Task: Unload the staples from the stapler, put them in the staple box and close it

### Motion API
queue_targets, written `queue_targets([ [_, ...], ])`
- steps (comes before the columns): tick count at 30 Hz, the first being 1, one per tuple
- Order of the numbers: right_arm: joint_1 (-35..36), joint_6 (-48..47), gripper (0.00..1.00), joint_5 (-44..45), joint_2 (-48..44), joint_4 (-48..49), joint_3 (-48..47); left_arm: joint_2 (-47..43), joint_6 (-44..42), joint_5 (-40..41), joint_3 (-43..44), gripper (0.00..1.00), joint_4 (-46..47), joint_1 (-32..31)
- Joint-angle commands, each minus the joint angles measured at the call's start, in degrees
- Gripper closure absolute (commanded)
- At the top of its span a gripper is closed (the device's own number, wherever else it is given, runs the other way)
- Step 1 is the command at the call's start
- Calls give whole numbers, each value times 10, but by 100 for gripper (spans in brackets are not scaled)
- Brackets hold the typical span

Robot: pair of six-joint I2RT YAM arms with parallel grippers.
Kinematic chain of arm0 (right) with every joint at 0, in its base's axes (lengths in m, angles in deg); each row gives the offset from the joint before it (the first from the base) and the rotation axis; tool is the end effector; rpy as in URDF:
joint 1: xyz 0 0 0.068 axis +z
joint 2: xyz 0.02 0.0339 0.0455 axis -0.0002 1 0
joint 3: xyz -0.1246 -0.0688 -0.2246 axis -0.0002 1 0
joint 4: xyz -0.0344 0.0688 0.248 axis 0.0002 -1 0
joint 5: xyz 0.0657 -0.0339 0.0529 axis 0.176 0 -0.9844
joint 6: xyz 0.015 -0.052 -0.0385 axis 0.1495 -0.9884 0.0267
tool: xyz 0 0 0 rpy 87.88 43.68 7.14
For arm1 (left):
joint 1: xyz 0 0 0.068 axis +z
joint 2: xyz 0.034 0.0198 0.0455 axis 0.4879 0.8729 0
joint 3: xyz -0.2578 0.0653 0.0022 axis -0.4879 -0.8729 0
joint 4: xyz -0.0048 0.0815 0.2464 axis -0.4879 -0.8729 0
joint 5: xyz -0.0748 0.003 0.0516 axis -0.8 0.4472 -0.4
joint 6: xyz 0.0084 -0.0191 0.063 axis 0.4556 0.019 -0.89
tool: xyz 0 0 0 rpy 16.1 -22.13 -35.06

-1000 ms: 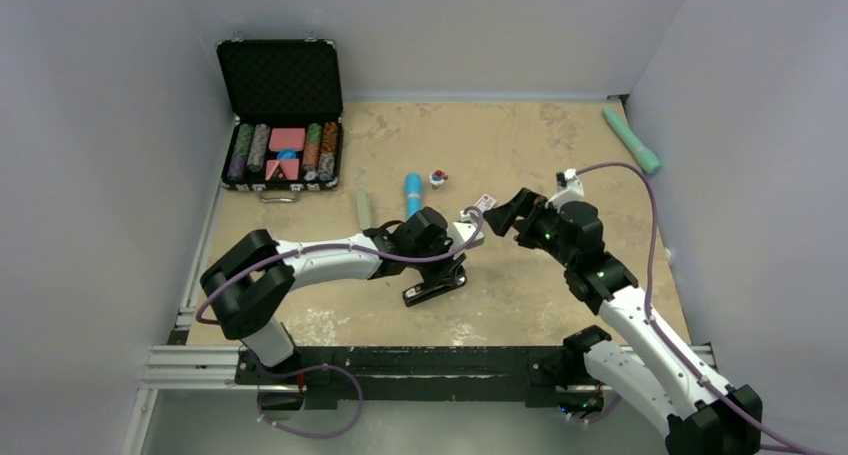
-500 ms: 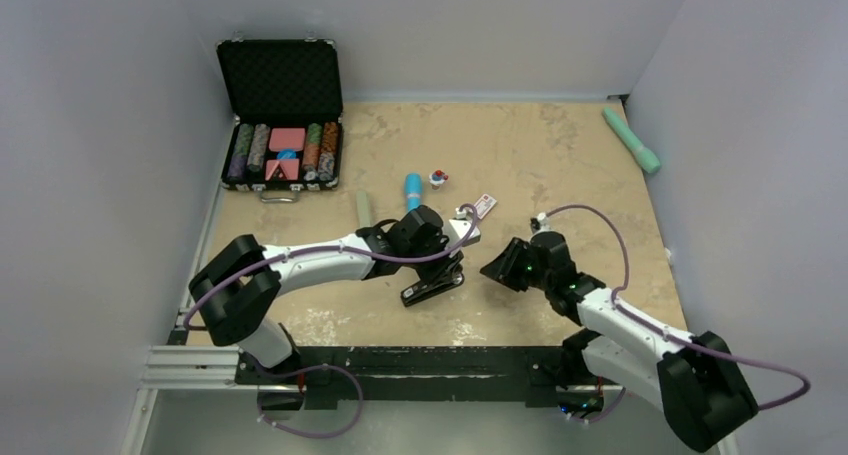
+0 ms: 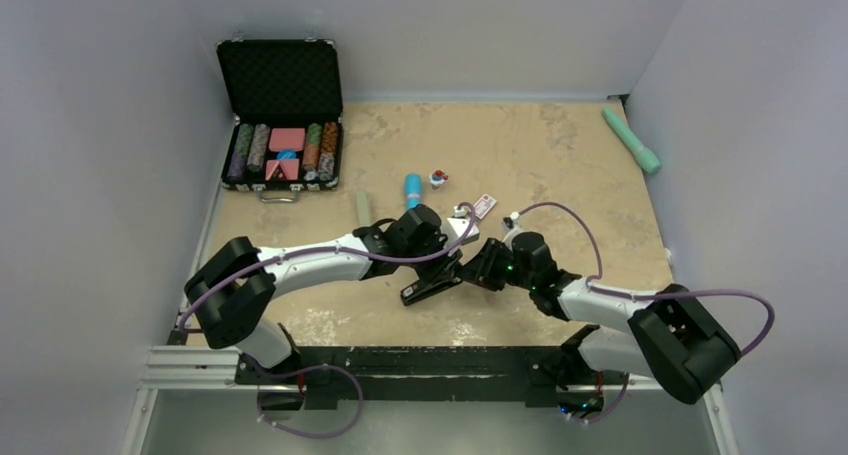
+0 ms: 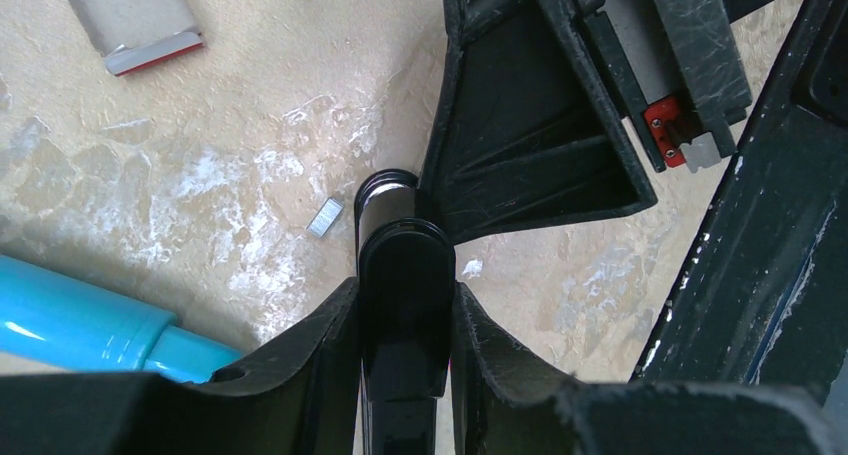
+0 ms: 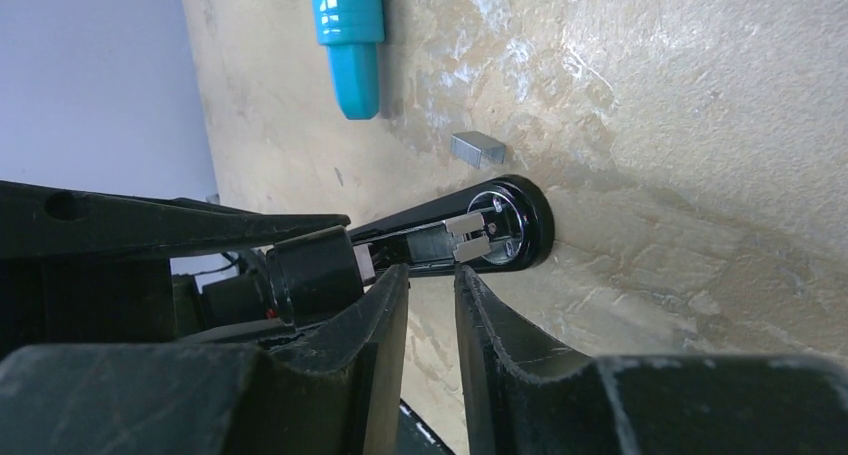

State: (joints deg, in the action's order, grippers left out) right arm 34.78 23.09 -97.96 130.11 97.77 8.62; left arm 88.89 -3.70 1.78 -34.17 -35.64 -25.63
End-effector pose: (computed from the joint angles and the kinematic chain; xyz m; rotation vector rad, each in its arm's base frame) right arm 0.1759 0.1406 0.1260 0.3095 2.3422 1.2141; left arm 0.1847 -0.2812 0.1840 1.1900 2.1497 -0.7093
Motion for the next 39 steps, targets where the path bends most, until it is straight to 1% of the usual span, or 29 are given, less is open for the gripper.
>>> queue_targets([
  [1, 3, -1, 71, -7, 15, 41, -11, -33, 7, -8, -7, 100, 37, -1],
  [14, 3, 0, 70, -21, 125, 125, -11, -51, 6, -22, -22, 100, 49, -1],
  [20, 3, -11, 71, 3, 153, 121, -14, -76, 7, -28, -36, 100, 60, -1],
  [25, 3, -11, 72, 7, 167, 132, -5, -113, 9, -24, -55, 100, 67, -1],
  [28, 3, -9, 72, 6, 178, 143, -1, -146, 9, -7, -71, 100, 66, 0],
  [32, 3, -10, 73, 7, 189, 151, -1, -213, 24, 22, -113, 100, 74, 2],
  [33, 3, -11, 73, 6, 192, 152, -1, -233, 31, 32, -127, 100, 74, 2],
  [35, 3, -13, 73, 7, 197, 154, -2, -278, 46, 63, -161, 100, 105, 4],
  [39, 3, -15, 73, 10, 206, 157, -1, -396, 90, 134, -252, 100, 147, 6],
])
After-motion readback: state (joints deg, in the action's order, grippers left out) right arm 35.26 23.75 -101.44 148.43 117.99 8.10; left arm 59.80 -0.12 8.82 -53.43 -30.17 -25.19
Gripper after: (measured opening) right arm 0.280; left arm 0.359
